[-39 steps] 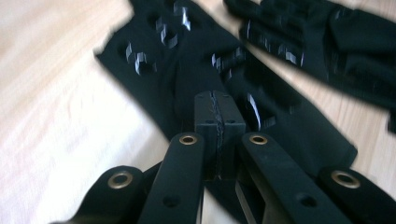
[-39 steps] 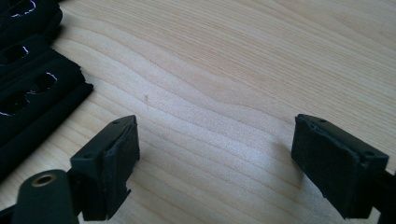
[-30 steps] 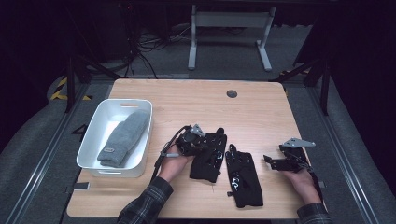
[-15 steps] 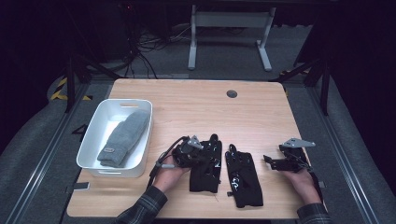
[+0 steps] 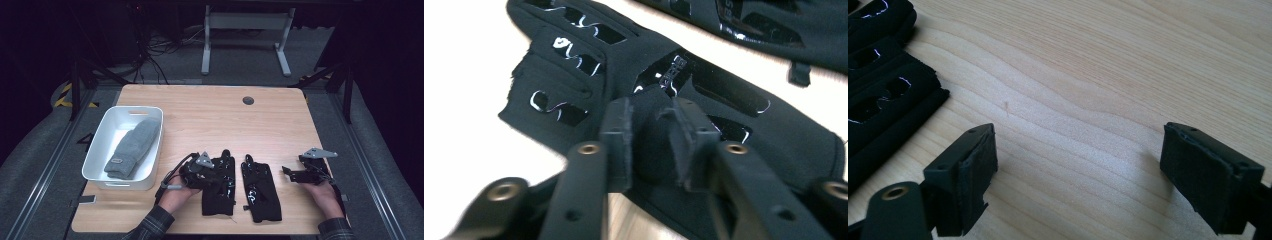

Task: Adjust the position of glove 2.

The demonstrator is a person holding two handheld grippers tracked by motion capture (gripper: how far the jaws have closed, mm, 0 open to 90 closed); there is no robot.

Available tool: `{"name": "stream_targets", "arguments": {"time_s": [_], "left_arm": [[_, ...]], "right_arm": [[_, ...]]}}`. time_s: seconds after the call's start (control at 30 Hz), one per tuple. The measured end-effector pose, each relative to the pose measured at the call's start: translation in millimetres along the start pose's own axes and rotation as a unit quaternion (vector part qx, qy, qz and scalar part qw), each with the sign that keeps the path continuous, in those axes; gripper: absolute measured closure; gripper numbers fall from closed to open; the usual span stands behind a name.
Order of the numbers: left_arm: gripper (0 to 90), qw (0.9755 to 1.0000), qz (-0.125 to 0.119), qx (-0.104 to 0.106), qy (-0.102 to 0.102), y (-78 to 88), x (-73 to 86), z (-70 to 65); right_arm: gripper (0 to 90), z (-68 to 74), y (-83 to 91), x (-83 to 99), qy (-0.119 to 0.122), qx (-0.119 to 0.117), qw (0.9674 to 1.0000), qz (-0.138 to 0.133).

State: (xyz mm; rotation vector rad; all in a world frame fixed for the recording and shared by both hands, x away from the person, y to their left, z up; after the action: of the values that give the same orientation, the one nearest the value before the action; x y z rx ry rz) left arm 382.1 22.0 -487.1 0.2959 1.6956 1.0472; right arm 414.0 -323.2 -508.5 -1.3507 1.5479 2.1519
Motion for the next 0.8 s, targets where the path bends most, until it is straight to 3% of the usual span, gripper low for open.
{"name": "stream_targets", "arguments": {"time_s": [0.17,0.3,0.6,0.8], "left_arm": [[53.2,0.9994,0.0,-0.02,0.028,7.1,6.8,6.3],[47.7,0.9983,-0.001,-0.025,0.053,6.3,13.4,13.9],[48.1,0.9977,0.022,-0.047,0.044,-5.0,18.4,14.5],[58.9,0.9973,0.025,-0.06,0.034,-5.4,18.5,12.8]], "right_arm": [[15.6,0.1,0.0,0.0,0.001,0.0,1.0,0.0],[15.6,0.1,0.0,0.0,0.001,-0.001,1.0,0.0],[15.6,0.2,-0.1,0.0,0.001,-0.001,1.0,0.0],[15.6,0.4,-0.1,0.0,0.001,-0.002,1.0,0.0]]}}
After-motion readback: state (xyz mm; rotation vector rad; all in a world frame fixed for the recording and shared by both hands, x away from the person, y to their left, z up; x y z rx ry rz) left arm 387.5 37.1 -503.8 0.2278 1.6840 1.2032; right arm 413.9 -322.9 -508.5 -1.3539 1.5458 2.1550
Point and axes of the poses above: each handheld gripper's, and its own axes: y roughly backward along the jaws, x roughly out of its underside, z roughly to its left, the point moved 6 cm from there along -y, roughly forward along the jaws, and after that the axes turned 7 degrees about -x, right-handed, at the moved point
